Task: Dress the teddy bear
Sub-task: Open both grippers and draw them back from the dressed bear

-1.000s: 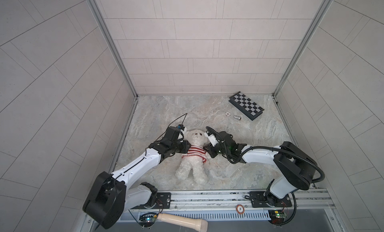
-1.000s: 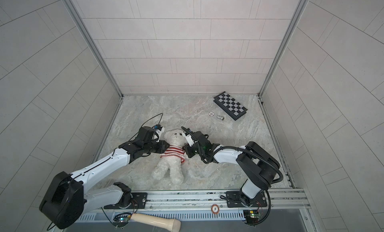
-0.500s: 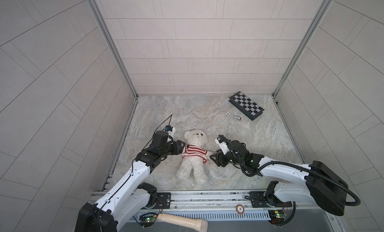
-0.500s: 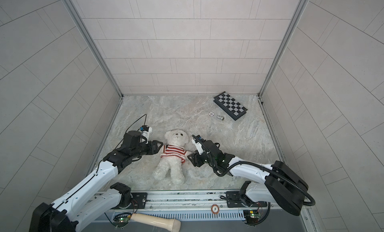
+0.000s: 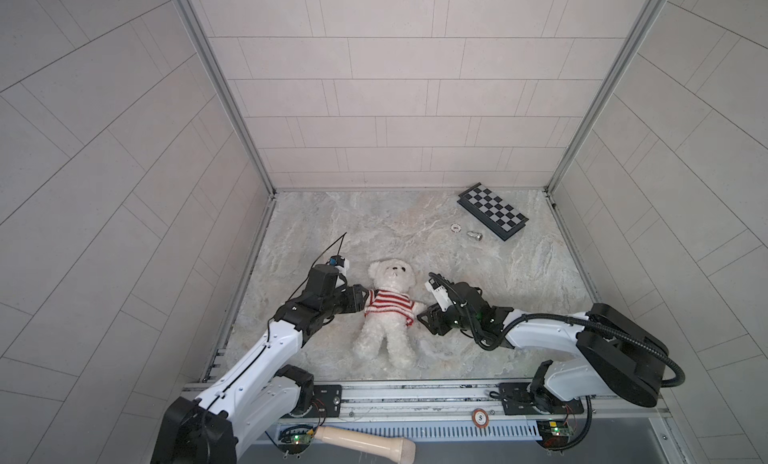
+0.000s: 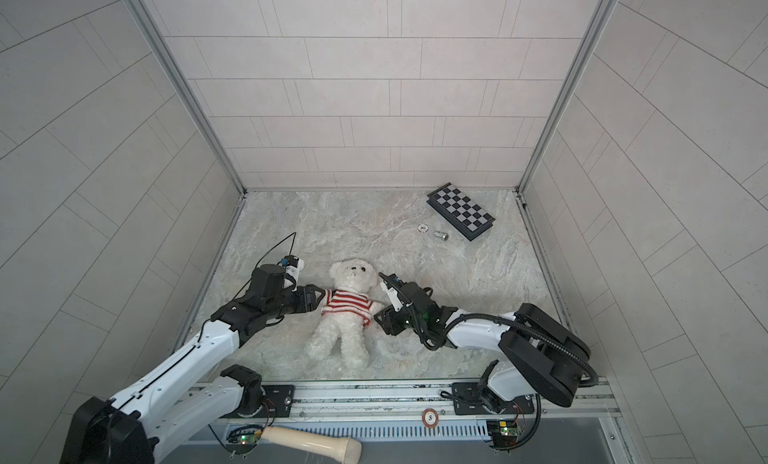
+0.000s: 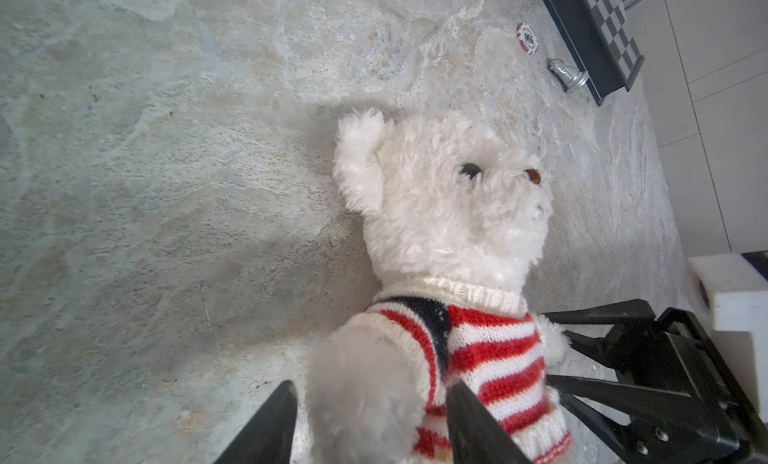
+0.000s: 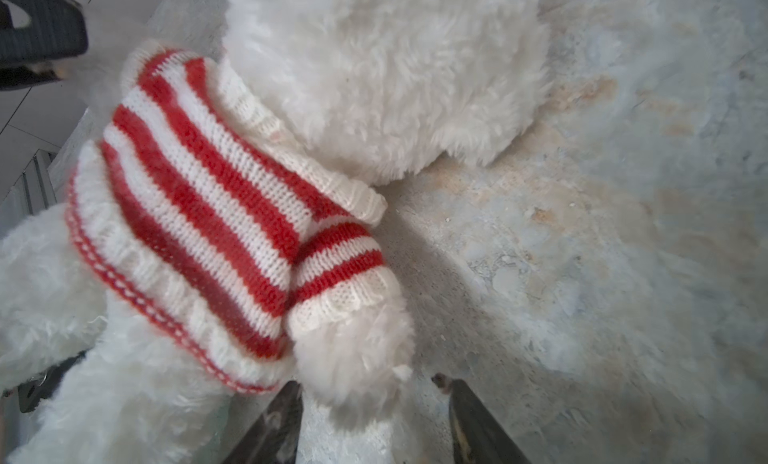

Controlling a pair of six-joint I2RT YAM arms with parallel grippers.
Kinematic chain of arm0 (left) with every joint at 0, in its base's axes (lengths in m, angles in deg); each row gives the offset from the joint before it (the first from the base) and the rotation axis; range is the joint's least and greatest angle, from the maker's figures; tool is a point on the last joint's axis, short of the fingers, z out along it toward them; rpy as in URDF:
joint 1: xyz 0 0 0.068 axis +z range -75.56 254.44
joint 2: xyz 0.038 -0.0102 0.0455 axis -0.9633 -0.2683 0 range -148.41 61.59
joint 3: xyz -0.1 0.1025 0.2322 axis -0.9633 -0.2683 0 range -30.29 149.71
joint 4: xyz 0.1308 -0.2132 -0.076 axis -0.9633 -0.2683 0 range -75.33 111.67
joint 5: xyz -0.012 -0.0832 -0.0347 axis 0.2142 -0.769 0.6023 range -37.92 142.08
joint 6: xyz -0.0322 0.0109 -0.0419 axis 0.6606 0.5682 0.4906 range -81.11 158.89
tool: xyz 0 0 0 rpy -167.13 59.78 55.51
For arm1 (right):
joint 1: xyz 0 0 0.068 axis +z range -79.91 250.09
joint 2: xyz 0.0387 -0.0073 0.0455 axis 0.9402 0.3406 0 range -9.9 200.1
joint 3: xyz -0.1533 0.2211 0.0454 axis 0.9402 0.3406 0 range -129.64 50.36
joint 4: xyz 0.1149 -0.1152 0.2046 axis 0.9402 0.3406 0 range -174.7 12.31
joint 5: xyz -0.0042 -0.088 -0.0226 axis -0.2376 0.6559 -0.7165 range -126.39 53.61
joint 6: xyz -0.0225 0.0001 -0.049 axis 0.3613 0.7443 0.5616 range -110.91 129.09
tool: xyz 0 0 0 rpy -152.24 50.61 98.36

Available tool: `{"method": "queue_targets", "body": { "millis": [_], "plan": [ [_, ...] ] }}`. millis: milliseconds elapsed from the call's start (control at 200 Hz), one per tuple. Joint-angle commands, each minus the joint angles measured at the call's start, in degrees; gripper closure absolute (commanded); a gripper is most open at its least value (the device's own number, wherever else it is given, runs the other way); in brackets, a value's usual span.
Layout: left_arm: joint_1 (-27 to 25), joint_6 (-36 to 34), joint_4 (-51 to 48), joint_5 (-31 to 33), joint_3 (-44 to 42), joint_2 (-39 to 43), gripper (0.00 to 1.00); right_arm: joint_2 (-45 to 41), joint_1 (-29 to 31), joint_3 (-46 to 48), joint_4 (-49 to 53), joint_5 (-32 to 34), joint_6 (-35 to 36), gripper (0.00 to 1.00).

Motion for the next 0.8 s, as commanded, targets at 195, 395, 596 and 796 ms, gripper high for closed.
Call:
{"method": "queue_targets", "body": {
  "millis": [195, 395, 596, 796],
  "plan": [
    [2.2, 0.0, 0.4, -1.8, -0.6, -1.7, 0.4, 3.2, -0.1, -2.4, -5.0, -2.1, 0.0, 0.67],
    [2.3, 0.8, 2.3, -3.9, -1.3, -2.6, 0.67, 3.9, -0.1, -3.2, -5.2, -2.3, 0.1, 0.83],
    [2.2, 1.4, 3.5, -5.3, -1.5, -1.9, 0.89, 2.5, -0.9, -3.2, -3.9, -1.3, 1.5, 0.98],
    [2.0, 4.2, 9.9, -7.4, -1.3, -5.0, 0.98, 1.2, -4.9, -5.1, 0.9, -2.5, 5.7, 1.0]
  ]
}}
